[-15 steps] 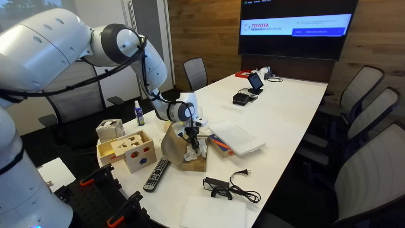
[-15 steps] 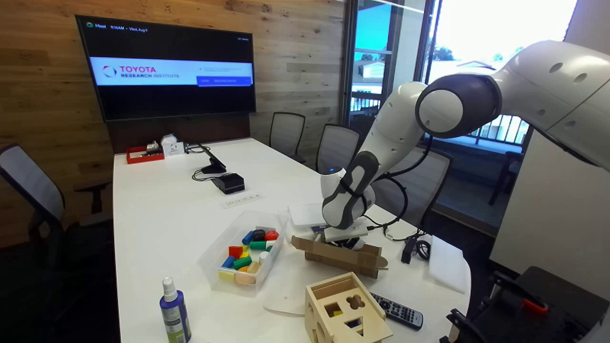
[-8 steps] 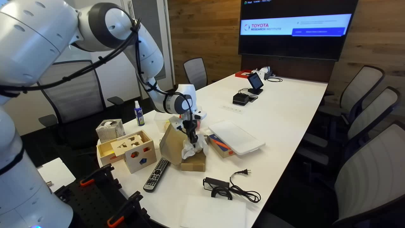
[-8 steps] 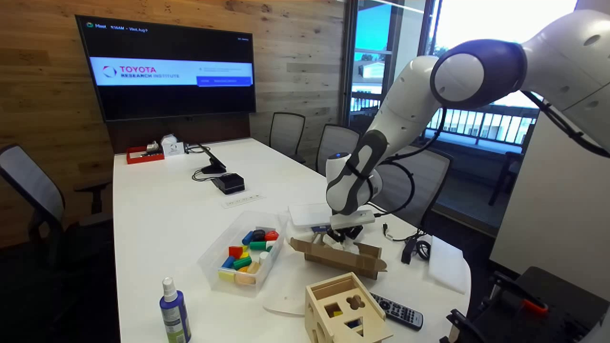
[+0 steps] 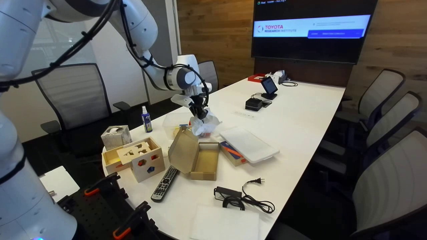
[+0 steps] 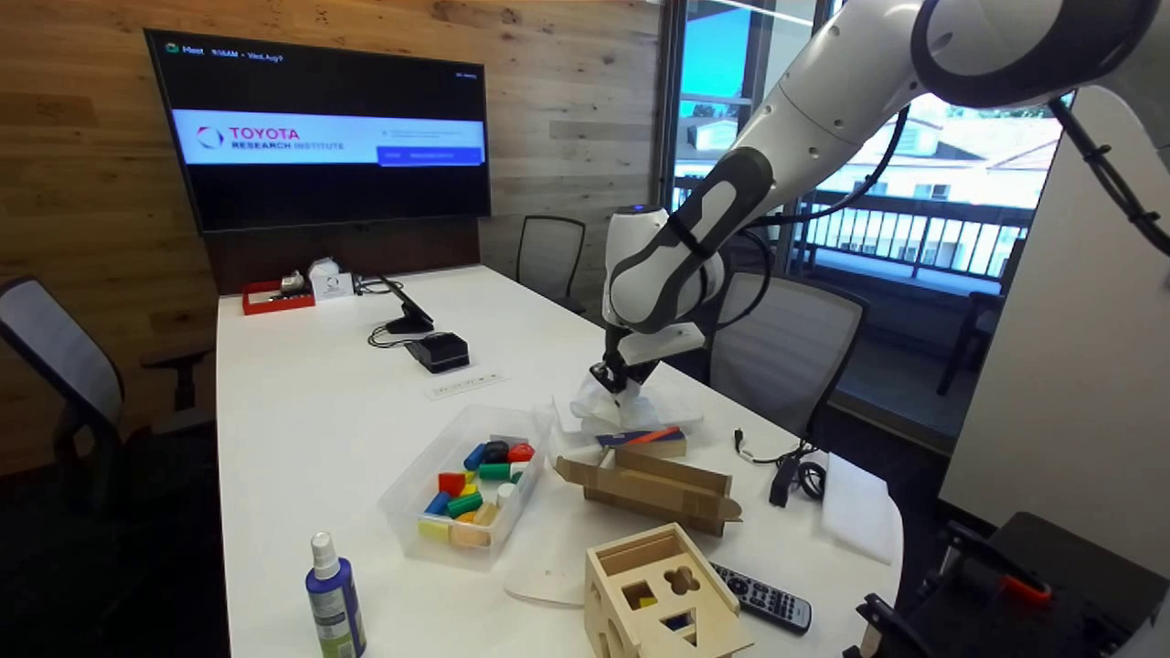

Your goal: Use the napkins to wipe inside the box

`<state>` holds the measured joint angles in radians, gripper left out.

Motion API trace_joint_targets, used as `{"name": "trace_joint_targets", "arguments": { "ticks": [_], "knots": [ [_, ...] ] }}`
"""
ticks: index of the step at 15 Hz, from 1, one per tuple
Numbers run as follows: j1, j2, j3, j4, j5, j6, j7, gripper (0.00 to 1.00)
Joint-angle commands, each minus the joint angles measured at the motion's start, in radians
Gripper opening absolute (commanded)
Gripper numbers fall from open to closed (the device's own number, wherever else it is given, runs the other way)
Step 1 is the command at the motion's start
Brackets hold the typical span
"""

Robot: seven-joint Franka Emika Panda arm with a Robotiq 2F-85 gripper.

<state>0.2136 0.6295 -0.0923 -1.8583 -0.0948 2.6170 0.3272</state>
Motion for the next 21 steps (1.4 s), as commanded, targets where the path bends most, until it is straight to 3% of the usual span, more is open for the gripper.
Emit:
{"name": "trace_joint_targets", "arguments": {
  "ticks": [1,8,13,17,21],
  "knots": [
    [0.014,-0.004,0.083,0.083,-0.014,-0.053,-0.115,0.01],
    [0.033,0.112,0.292,0.254,0.014,-0.075,-0.376,0.01],
    [-0.007,0.185,0.429,0.296,0.047,-0.132,-0.628,0.01],
    [-0.049,0.228,0.496,0.307,0.077,-0.266,-0.827,0.01],
    [-0.071,0.277,0.517,0.346,0.095,-0.418,-0.982,0.01]
  ]
}}
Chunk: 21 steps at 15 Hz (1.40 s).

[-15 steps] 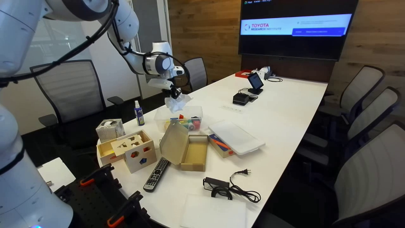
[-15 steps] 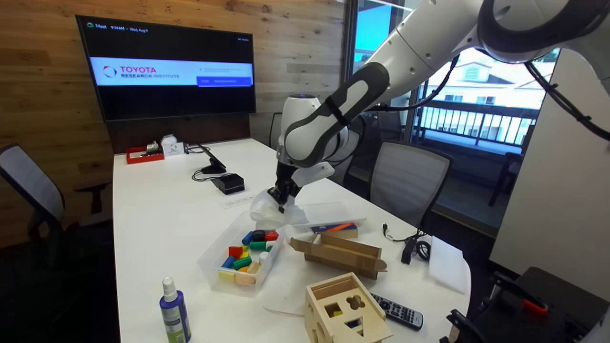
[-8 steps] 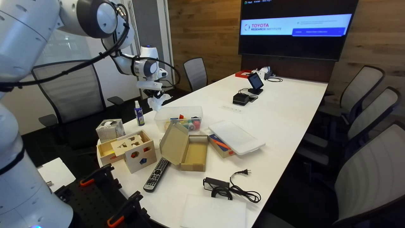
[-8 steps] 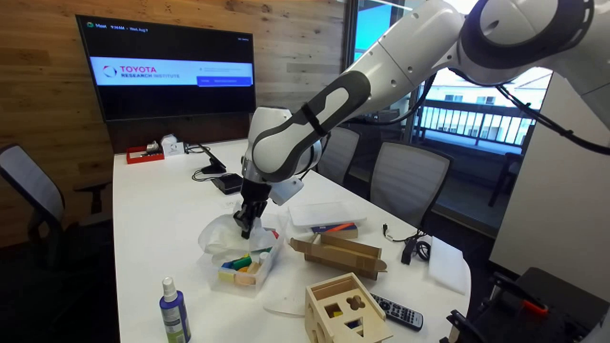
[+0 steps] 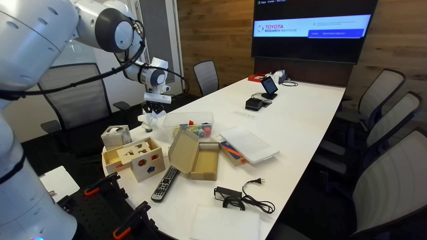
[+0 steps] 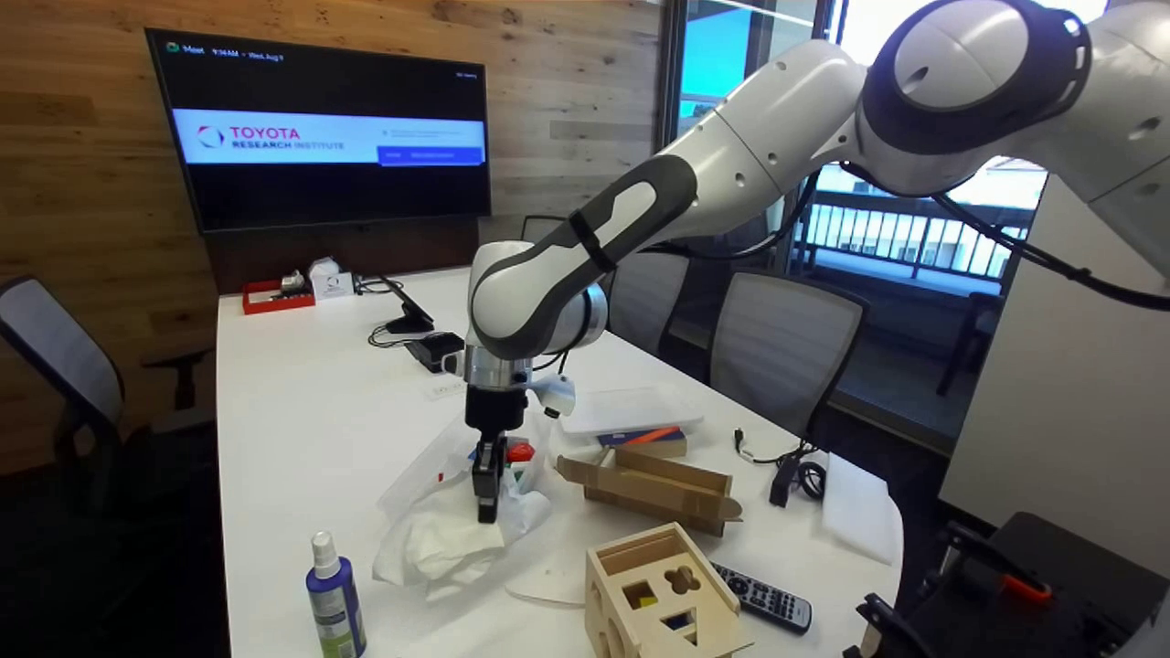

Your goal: Use the napkins to wipe inside the box

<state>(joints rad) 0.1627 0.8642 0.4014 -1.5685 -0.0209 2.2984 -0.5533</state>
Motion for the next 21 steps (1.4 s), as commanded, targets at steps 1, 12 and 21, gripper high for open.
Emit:
{"name": "trace_joint_targets", "arguments": {
  "ticks": [1,12,21],
  "knots": [
    [-0.019,0.055,0.021,0.068,0.027,-0.126,-0.128,0.01],
    [0.007,0.221,0.008,0.244,0.082,-0.287,-0.296,0.01],
    [0.040,0.260,-0.001,0.329,0.072,-0.306,-0.305,0.65]
  ]
}}
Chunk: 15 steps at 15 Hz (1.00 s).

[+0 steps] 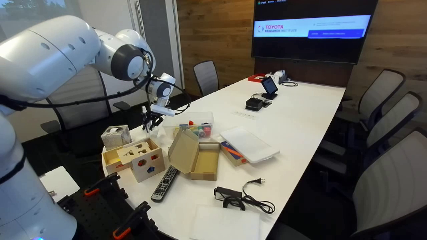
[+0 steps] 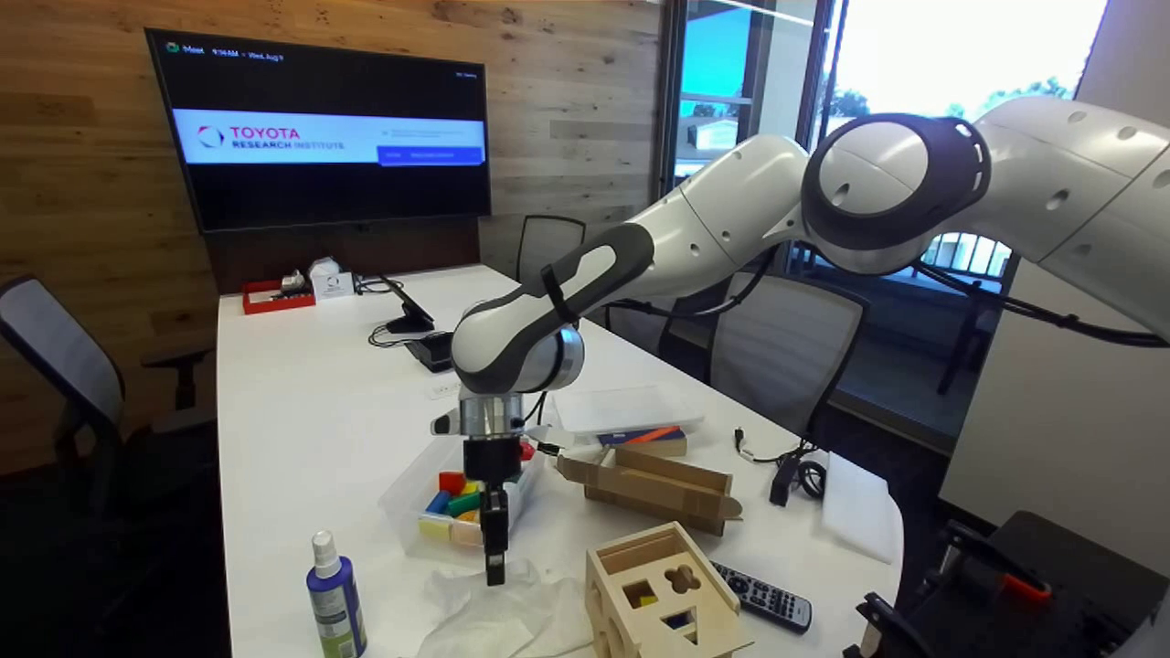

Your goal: Use the napkins to wipe inside the box

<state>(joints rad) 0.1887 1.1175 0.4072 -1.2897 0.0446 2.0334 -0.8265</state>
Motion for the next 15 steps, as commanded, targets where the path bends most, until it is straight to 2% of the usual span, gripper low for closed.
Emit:
{"name": "trace_joint_targets", "arguments": {
  "ticks": [1,4,5,10,15],
  "knots": [
    [0.014,0.003,-0.009,0.053,0.005,-0.043,-0.034,0.74],
    [0.015,-0.018,-0.021,0.059,0.004,-0.046,-0.023,0.96],
    [0.015,-0.026,-0.027,0.061,0.002,-0.042,-0.013,1.00],
    [-0.010,-0.152,-0.083,-0.014,-0.023,0.068,0.128,1.00],
    [-0.023,-0.331,-0.180,-0.118,-0.050,0.130,0.315,1.00]
  ]
}}
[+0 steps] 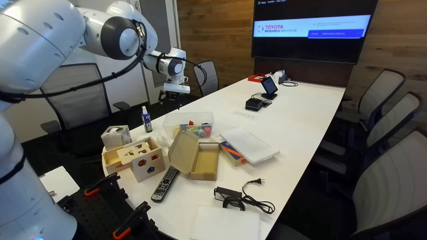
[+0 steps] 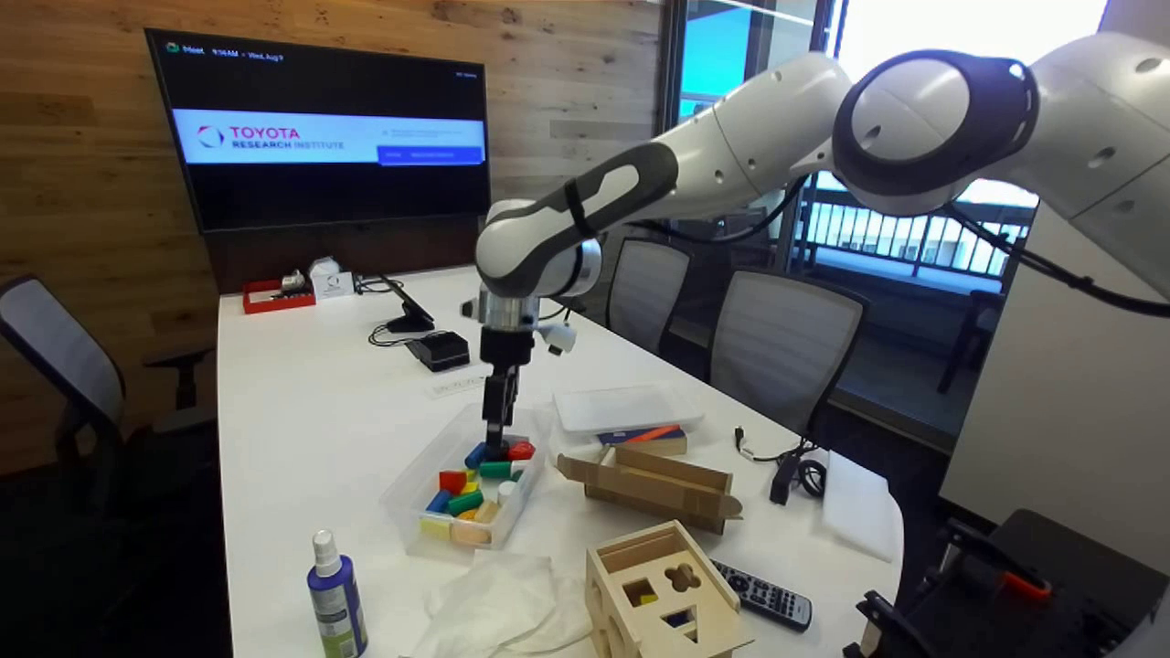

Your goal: Use the napkins to wipe inside the box

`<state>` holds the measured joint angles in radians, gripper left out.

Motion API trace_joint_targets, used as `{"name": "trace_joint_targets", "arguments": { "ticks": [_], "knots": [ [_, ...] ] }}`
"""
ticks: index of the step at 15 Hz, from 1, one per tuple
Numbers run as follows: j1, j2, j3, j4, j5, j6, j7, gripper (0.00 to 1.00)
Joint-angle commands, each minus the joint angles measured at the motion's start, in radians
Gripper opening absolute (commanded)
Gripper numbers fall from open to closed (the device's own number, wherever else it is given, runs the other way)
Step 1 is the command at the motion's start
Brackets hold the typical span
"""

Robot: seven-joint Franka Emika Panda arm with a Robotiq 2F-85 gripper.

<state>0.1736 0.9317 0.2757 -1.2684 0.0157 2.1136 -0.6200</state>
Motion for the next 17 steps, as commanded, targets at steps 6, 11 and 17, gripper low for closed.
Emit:
{"name": "trace_joint_targets", "arguments": {
  "ticks": [6,11,17],
  "knots": [
    [-0.017,-0.337,-0.160,-0.288,-0.084,0.045,0.363,1.00],
    [-0.029,-0.428,-0.218,-0.377,-0.123,0.028,0.488,1.00],
    [-0.067,-0.464,-0.227,-0.422,-0.134,0.022,0.478,1.00]
  ]
}}
